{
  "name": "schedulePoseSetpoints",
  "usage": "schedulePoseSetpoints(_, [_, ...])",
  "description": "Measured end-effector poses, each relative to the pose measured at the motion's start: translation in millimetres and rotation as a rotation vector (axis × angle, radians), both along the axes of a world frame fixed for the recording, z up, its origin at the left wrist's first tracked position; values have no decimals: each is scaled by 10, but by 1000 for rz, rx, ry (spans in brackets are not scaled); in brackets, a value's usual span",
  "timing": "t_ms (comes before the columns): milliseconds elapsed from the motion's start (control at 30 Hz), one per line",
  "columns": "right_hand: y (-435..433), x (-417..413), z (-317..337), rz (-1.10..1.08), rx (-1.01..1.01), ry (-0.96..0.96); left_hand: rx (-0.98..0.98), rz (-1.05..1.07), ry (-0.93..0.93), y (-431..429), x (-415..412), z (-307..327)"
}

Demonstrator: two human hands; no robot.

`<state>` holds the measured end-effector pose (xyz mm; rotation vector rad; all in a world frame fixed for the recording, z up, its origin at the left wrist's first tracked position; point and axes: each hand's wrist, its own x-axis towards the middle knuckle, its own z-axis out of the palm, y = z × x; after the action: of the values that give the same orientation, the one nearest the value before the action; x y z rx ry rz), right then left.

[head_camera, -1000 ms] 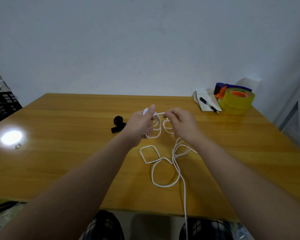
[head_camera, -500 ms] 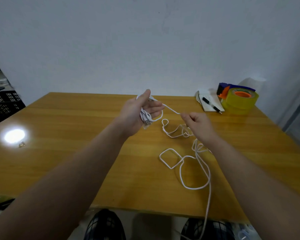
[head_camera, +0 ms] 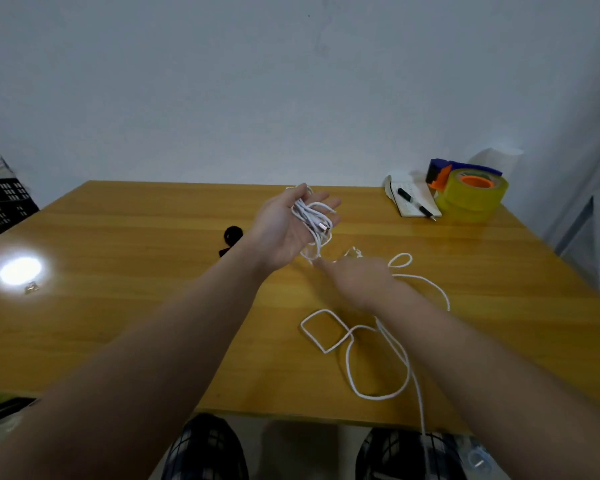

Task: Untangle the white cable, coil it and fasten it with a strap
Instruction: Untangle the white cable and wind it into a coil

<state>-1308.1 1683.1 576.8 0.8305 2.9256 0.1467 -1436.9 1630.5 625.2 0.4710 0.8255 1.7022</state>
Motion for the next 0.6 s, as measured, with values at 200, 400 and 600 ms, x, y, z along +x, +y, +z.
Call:
schedulePoseSetpoints(200, [48,84,7,128,-8,139,-157,356,299,44,-343,-83])
schedulePoseSetpoints(400, [155,210,36,174,65,242,-219,424,513,64,-365,-128])
schedulePoseSetpoints(600, [52,104,227,257,63,471,-218,193,626,80,-87,-127])
